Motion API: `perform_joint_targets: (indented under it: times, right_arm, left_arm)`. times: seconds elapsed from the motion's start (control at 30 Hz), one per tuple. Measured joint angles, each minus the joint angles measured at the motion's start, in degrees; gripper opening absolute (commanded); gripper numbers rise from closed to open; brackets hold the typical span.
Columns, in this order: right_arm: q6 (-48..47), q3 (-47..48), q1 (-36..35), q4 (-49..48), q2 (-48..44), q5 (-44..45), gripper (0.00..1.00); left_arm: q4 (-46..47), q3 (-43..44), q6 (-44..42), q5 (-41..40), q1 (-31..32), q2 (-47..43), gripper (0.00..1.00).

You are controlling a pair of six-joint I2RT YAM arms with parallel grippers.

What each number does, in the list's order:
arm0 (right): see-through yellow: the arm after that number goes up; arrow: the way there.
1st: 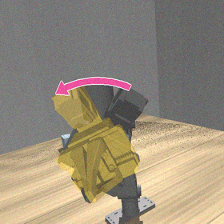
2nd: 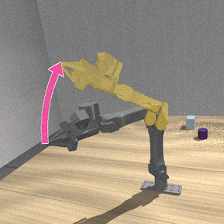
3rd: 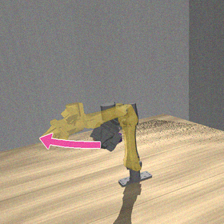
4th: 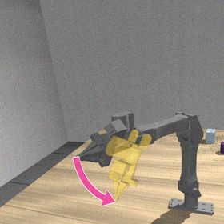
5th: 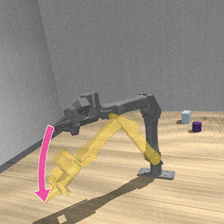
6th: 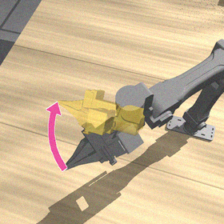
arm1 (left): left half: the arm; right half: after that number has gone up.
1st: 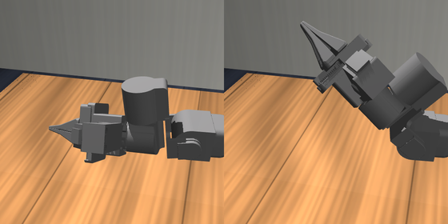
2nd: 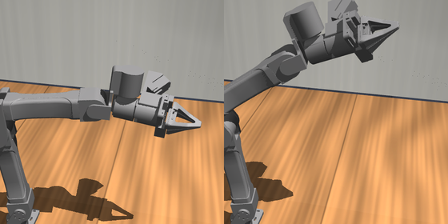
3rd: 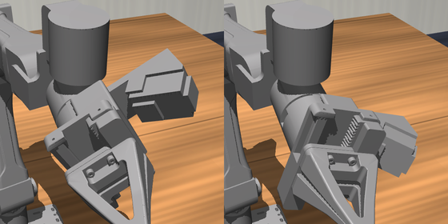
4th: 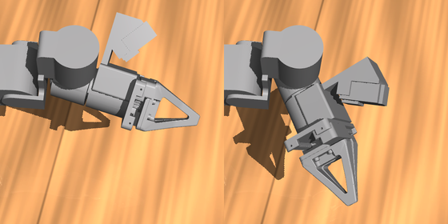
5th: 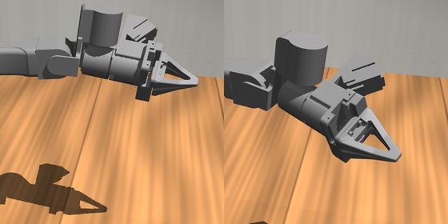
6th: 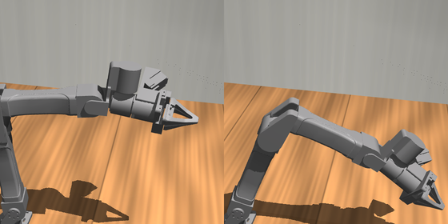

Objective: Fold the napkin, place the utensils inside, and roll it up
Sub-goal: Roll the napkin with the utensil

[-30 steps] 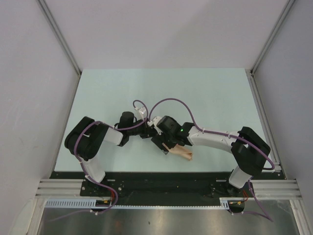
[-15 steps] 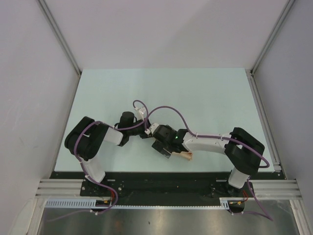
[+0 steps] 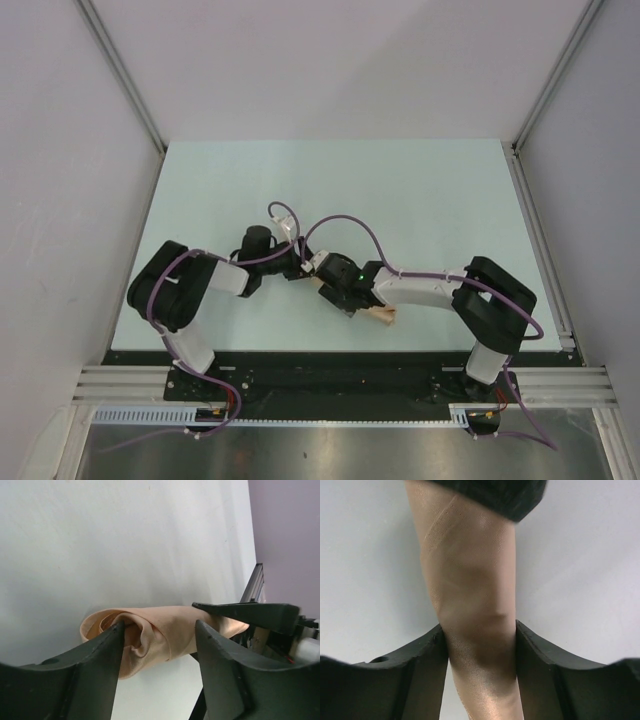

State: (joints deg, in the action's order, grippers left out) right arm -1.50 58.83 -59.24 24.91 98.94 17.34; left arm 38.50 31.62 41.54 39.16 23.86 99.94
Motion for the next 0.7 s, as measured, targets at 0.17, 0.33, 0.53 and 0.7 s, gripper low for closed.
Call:
perform_joint_targets:
  times: [0.17, 0.33, 0.53, 0.7]
  right_arm:
    - [0.2, -0.1, 0.5, -0.1, 0.0, -0.6, 0.69]
    - [0.2, -0.1, 1.1, -0.4, -0.6, -3.2, 0.87]
    - [0.2, -0.1, 1.4, 0.3, -2.5, -8.0, 0.96]
    - [0.7, -0.1, 3.7, 0.3, -8.7, -12.1, 0.97]
  left_arm:
    - [-0.2, -1.1, 0.0, -0.4, -3.5, -3.7, 0.71]
    - [-3.6, -2.1, -0.7, -3.4, -6.5, -9.0, 0.81]
    - [-14.7, -2.2, -2.7, -12.7, -8.5, -21.2, 0.94]
    - [-26.7, -1.3, -3.1, -20.2, -10.2, -36.4, 1.0]
